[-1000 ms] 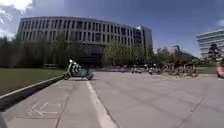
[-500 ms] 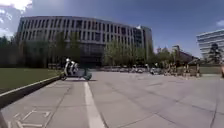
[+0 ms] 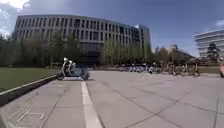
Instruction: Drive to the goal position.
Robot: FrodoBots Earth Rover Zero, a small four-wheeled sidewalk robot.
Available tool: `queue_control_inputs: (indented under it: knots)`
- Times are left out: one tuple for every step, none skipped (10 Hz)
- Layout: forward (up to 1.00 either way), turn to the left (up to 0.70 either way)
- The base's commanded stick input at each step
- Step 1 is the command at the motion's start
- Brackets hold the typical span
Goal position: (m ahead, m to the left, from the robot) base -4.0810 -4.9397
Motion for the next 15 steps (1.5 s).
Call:
queue_control_inputs:
  knots:
    - [0.04, -0.46]
    - [0.05, -0.46]
    - [0.04, -0.47]
    - [0.05, -0.46]
    - [0.04, -0.47]
    - [0.04, -0.47]
    - [0.04, -0.47]
    - [0.04, -0.47]
    - [0.04, -0.47]
    - [0.04, -0.47]
    - [0.05, -0.47]
    - [0.05, -0.47]
    - [0.05, -0.47]
    - [0.04, -0.47]
    - [0.05, -0.47]
